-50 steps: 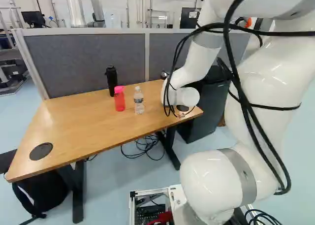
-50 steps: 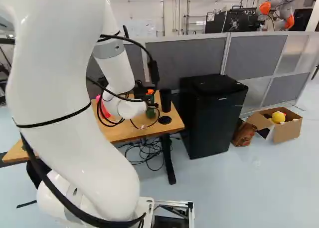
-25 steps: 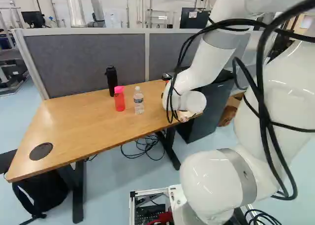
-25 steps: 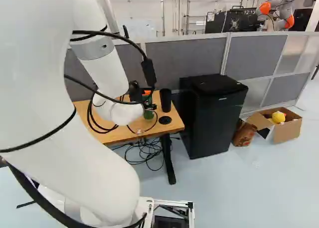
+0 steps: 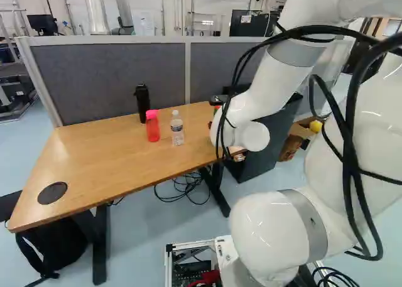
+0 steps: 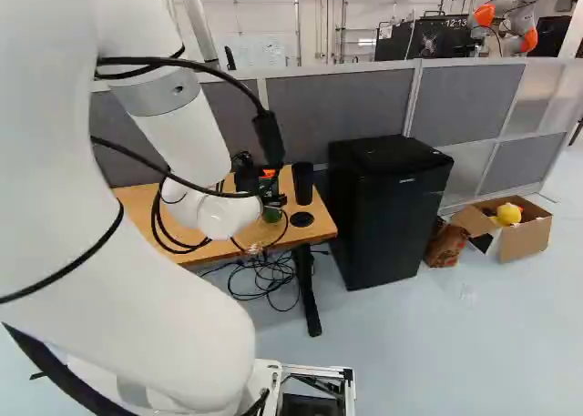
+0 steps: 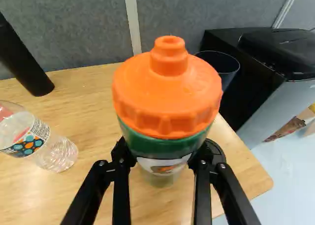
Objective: Pick up the green bottle from the table
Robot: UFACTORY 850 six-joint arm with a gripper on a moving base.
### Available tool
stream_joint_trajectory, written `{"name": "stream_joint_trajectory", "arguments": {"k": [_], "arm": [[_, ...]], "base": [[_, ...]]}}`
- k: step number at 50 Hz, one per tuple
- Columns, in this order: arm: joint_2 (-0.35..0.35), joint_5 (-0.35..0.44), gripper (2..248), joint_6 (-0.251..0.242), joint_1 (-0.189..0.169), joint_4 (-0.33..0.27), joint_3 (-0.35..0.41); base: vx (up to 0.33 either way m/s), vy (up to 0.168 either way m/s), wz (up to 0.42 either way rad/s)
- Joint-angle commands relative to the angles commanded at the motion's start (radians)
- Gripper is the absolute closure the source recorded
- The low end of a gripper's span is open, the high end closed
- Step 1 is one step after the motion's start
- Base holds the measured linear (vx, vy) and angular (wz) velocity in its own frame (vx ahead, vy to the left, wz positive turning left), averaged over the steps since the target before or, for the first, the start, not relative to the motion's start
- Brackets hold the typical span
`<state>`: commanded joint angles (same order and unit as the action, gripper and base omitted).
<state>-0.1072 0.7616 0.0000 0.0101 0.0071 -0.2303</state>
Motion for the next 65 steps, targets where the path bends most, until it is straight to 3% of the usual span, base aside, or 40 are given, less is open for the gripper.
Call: {"name": "stream_joint_trajectory", "arguments": {"k": [43, 65], "arm": [[-0.142, 0.092, 134, 0.000, -0.008, -0.006, 0.118], [-0.172, 0.111, 134, 0.000, -0.010, -0.007, 0.143]], "base": [[0.000, 0.000, 0.000], [0.000, 0.000, 0.000]]}}
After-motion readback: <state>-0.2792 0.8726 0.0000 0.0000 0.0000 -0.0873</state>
